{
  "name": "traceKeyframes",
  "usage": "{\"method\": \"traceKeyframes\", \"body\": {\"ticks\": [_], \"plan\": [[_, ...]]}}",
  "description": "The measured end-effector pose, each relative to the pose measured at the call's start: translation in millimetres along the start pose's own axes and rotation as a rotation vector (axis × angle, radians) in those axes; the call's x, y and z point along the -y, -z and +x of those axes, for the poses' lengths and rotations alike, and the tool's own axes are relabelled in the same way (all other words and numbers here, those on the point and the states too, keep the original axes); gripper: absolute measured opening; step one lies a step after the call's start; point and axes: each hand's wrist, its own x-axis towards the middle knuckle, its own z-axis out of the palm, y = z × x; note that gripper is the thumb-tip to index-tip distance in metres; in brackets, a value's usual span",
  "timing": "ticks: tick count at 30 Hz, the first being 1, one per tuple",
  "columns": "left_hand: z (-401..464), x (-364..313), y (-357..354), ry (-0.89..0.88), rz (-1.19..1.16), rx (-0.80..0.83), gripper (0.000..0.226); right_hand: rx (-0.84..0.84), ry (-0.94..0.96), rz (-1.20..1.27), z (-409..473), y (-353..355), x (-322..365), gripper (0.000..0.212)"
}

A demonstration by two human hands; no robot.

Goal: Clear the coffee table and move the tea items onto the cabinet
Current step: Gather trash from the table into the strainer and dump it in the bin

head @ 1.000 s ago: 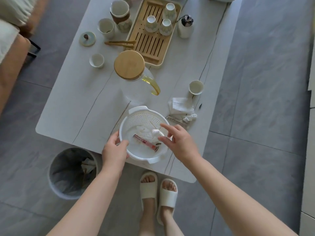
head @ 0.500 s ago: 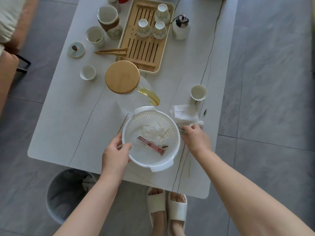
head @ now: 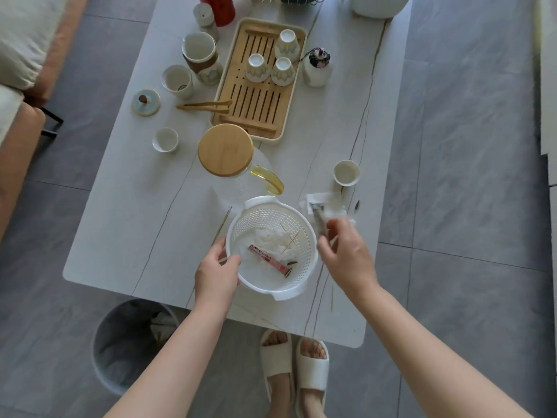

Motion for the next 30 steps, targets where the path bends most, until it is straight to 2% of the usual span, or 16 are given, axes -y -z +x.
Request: {"method": "traceKeyframes", "body": {"ticks": [2,4,7,8,10,14,15,18,20,22,24,26,28,30], "plan": [[-2.4,-1.8,-2.6,0.001,0.005,0.011,0.041,0.104,0.088,-0.013,-5.5,0.9,11.7,0.021],[-2.8,-2.4,-3.9,0.0,0.012,0.006,0.042,0.121,0.082,-0.033,-3.9,-1.5,8.8,0.029],[0.2,-0.3,-2.5,0.0,0.014,-0.01,0.041,0.011,-0.141,-0.053,8.5,-1.0,-13.4,0.023],[1.9,1.0,-1.7,-0.001,0.011,-0.015,0.041,0.021,-0.221,-0.098,13.1,-0.7,-23.5,0.024],[5.1,3.9,-0.7,-0.003,-0.001,-0.017,0.043,0.121,-0.292,-0.212,20.2,-2.2,-41.9,0.035],[10.4,6.3,-1.3,-0.015,-0.022,-0.003,0.042,0.278,-0.269,-0.365,33.0,-12.0,-60.0,0.053],[11.7,6.2,-1.7,-0.017,-0.026,0.001,0.042,0.286,-0.287,-0.363,36.6,-15.9,-64.6,0.051],[15.1,5.3,-2.3,-0.024,-0.021,0.011,0.042,0.252,-0.422,-0.29,41.1,-25.1,-71.4,0.029],[16.9,4.4,-1.9,-0.028,-0.016,0.017,0.043,0.274,-0.445,-0.34,40.3,-26.9,-75.8,0.019],[18.3,3.6,-1.0,-0.031,-0.009,0.019,0.044,0.225,-0.459,-0.274,36.7,-22.5,-72.8,0.022],[18.0,3.0,-0.1,-0.033,-0.005,0.015,0.044,0.06,-0.423,-0.098,31.4,-14.3,-61.4,0.022],[15.6,1.9,0.4,-0.03,-0.007,0.01,0.043,-0.097,-0.311,0.125,21.3,-5.0,-38.3,0.015],[12.8,1.1,-0.6,-0.02,-0.009,0.009,0.043,-0.079,-0.098,0.231,8.4,1.9,-7.5,0.011],[10.7,-0.2,-2.2,-0.011,-0.012,0.007,0.042,0.058,0.037,0.275,1.0,1.3,13.1,0.019]]}}
